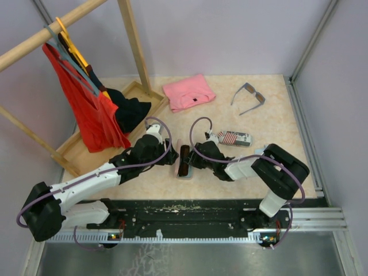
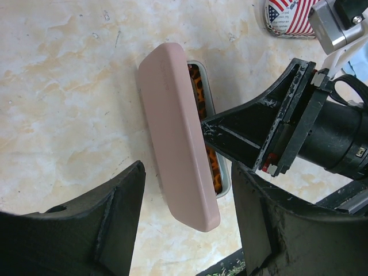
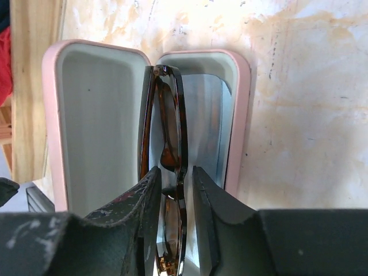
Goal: Organize the sunglasses
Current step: Place the sunglasses in the sunglasses case.
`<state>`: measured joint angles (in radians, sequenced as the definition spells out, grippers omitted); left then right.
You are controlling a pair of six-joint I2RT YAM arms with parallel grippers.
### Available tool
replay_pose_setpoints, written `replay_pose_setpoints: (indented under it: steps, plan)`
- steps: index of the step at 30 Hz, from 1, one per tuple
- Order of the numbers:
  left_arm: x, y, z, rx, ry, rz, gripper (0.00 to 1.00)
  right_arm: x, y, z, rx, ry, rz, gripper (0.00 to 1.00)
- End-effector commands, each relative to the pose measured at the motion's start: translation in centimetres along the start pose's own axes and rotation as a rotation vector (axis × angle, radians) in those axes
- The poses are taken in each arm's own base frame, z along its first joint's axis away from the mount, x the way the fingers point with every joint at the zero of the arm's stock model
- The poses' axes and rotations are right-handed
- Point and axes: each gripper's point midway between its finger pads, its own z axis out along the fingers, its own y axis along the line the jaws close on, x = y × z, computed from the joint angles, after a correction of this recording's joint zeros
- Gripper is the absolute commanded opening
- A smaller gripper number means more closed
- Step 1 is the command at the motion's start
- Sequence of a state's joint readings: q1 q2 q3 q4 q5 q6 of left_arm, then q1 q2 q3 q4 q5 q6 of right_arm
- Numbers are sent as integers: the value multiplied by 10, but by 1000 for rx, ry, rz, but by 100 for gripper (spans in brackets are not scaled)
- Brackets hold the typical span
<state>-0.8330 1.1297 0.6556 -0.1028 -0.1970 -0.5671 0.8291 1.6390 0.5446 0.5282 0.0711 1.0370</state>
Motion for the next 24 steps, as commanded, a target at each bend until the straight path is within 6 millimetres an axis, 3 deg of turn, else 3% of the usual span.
replay_pose_setpoints:
  steps: [1,11,19,24]
  plan:
    - [-15,-8,-2,23,-28,1,67,-23,28,-5,-41,-73,-46,30]
    - [-16,-8,-4,24,-34,-2,67,-40,22,-25,50,-111,-133,31]
    - [-18,-12,-3,43,-32,19,67,-50,2,-39,169,-127,-236,31]
    - [-18,-11,0,32,-29,41,59,-51,-7,-40,215,-117,-265,30]
